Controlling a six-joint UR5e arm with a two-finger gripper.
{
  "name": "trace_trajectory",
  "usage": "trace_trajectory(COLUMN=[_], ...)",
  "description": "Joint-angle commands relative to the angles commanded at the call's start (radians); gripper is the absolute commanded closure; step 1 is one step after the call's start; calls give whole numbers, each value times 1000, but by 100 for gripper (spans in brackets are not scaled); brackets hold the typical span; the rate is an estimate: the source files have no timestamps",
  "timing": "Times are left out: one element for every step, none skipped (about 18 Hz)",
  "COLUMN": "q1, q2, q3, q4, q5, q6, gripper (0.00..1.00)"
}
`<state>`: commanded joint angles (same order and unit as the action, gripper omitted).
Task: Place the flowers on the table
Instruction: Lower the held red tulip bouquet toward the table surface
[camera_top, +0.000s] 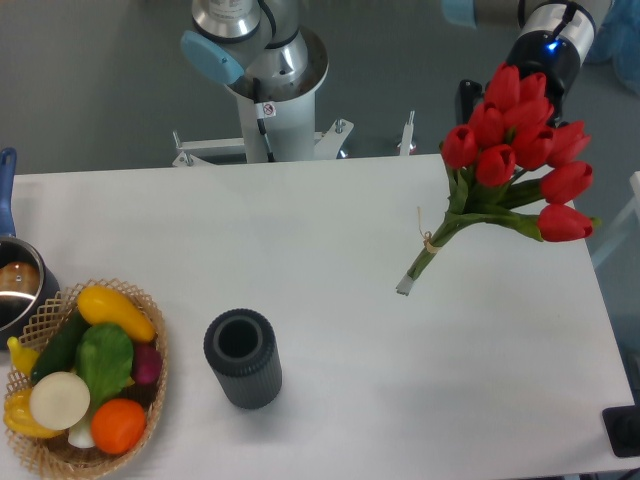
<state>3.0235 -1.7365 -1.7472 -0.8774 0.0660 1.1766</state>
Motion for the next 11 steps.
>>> trace_trajectory(q1=[-2,-2,3,5,3,5,3,3,2,0,0], q2=[2,5,5,5,5,6,6,6,8,8,8], q3=[-5,-8,-2,3,2,-5,-5,-5,-5,-5,-3], q4=[0,0,0,-2,-2,-2,-2,-2,-2,-2,-2], q5=[2,0,0,-2,0,0,2,2,2,3,5], q6=[3,0,-6,-9,-8,-3,-5,-6,-5,-6,-6], gripper=[67,67,67,67,67,67,67,67,67,67,67])
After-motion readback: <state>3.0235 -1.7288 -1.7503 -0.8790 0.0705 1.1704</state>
